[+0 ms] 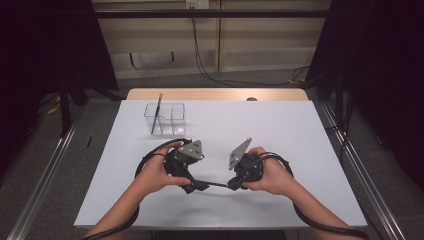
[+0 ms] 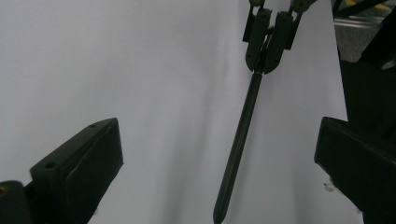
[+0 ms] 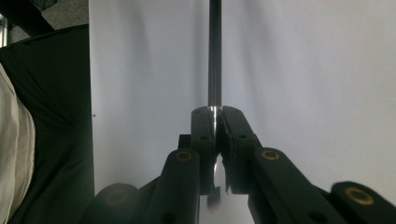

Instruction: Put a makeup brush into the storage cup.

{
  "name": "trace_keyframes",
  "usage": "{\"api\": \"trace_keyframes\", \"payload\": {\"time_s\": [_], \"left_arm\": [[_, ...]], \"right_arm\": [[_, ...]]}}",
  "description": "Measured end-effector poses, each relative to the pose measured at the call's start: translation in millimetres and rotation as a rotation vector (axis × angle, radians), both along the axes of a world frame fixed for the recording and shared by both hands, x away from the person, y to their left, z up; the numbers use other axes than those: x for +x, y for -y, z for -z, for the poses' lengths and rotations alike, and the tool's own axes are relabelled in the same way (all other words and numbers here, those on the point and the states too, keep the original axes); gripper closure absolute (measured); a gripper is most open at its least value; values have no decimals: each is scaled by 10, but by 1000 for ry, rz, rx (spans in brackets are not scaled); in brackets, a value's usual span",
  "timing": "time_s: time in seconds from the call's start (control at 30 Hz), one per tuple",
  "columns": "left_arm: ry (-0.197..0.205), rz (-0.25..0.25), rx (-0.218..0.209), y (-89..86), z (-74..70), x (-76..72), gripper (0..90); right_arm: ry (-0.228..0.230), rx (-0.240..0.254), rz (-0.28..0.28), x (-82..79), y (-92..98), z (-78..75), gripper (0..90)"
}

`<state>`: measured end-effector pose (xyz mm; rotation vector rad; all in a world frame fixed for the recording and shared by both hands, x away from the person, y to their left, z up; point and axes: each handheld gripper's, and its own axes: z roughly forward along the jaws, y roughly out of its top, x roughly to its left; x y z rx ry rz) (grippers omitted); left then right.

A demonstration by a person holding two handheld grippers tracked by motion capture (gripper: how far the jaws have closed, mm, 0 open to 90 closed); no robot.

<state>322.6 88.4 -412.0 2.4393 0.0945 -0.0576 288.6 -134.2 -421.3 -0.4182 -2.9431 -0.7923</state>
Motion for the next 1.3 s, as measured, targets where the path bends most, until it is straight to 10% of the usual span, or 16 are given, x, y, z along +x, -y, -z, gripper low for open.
{"api": "trace_keyframes", "payload": {"time_s": [0.3,1.3], "left_arm": [[-14,10,112,90,40,-38,28],[-5,112,231,333,101,-94,767]], "right_arm": [[3,3,-4,3,-10,-15,847],[15,26,-15,26,-9,-44,845]]}}
